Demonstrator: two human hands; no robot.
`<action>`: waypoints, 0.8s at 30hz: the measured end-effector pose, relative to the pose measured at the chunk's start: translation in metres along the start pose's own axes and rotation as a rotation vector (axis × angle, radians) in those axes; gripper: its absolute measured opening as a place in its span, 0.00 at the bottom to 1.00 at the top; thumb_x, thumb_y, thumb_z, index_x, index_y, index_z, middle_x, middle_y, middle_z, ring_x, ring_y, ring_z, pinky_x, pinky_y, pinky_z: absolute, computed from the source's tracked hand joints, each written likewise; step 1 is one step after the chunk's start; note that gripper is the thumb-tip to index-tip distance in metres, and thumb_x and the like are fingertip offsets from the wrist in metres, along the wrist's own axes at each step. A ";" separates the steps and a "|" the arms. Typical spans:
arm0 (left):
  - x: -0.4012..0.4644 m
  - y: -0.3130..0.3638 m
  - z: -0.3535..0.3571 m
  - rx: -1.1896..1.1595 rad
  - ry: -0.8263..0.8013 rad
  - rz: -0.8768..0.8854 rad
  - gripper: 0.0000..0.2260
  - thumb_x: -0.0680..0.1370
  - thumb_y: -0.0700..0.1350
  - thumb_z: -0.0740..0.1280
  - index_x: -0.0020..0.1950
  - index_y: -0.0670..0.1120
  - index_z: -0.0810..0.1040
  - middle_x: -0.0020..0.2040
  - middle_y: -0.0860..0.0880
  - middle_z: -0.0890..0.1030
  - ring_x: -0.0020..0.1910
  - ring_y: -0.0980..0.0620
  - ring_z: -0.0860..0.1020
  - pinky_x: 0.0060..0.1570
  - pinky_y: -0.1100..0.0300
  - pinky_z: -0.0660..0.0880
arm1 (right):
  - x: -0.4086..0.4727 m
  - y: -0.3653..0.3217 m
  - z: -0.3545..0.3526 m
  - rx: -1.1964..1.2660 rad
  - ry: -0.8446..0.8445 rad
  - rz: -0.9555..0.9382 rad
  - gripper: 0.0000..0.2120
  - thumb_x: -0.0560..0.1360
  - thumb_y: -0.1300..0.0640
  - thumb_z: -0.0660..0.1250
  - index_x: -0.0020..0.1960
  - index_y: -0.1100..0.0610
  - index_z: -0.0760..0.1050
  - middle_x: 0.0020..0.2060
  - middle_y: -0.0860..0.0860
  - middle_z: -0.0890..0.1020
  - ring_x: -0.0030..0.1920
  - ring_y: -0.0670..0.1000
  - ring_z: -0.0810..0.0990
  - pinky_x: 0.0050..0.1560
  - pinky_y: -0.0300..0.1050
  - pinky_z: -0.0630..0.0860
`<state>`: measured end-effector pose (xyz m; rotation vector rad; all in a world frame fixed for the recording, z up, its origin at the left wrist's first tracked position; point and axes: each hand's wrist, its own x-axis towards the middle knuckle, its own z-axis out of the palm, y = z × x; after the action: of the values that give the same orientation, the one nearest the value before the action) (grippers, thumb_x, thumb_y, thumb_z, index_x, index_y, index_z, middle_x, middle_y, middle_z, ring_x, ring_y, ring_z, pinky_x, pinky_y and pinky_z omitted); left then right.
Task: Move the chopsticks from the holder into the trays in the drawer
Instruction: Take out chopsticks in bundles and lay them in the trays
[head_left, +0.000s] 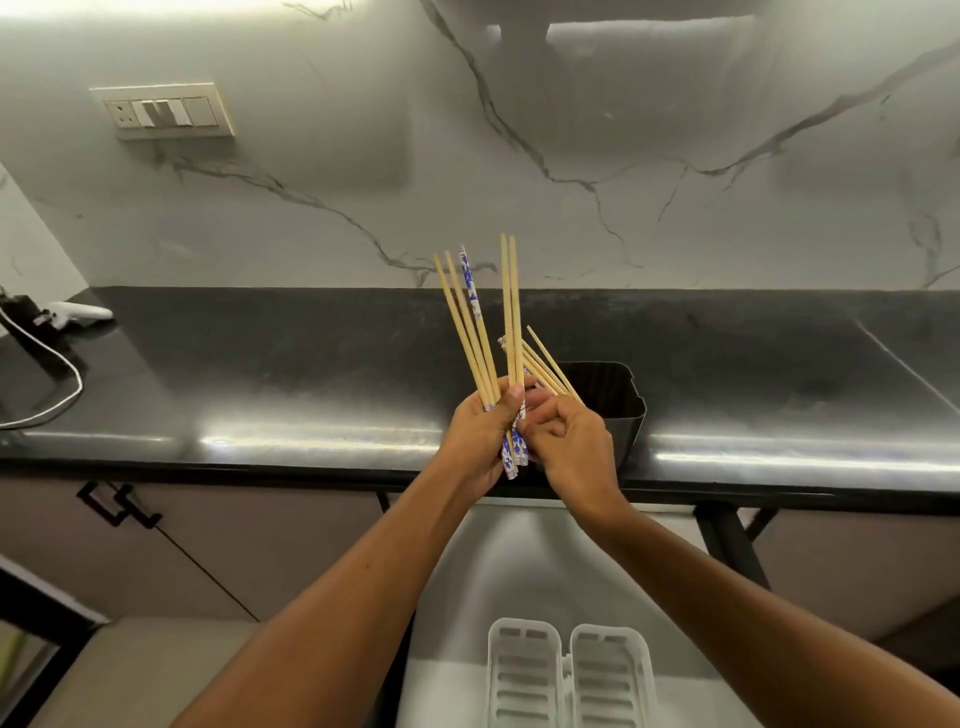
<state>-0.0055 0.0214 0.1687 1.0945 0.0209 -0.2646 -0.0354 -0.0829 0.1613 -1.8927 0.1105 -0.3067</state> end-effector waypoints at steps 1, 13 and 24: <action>-0.001 -0.001 -0.001 0.007 -0.003 -0.003 0.10 0.81 0.42 0.60 0.56 0.40 0.78 0.49 0.41 0.83 0.47 0.46 0.83 0.46 0.53 0.82 | 0.001 0.001 0.000 -0.006 -0.025 0.000 0.03 0.75 0.59 0.68 0.47 0.58 0.79 0.44 0.47 0.82 0.43 0.44 0.83 0.44 0.38 0.81; -0.005 -0.009 -0.006 0.091 -0.012 -0.015 0.08 0.81 0.42 0.60 0.53 0.42 0.77 0.45 0.43 0.83 0.45 0.48 0.83 0.50 0.53 0.80 | 0.016 -0.010 -0.018 -0.356 -0.030 -0.099 0.07 0.75 0.54 0.68 0.39 0.52 0.74 0.32 0.47 0.79 0.35 0.44 0.78 0.40 0.42 0.78; -0.013 -0.025 -0.003 0.333 -0.048 -0.026 0.08 0.81 0.43 0.60 0.50 0.44 0.78 0.46 0.44 0.84 0.49 0.46 0.84 0.54 0.53 0.80 | 0.064 -0.078 -0.022 -0.333 -0.082 -0.353 0.11 0.78 0.59 0.62 0.56 0.61 0.80 0.39 0.49 0.81 0.32 0.41 0.77 0.39 0.33 0.76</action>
<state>-0.0231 0.0161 0.1469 1.4191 -0.0536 -0.3255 0.0148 -0.0914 0.2513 -2.2519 -0.2458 -0.4718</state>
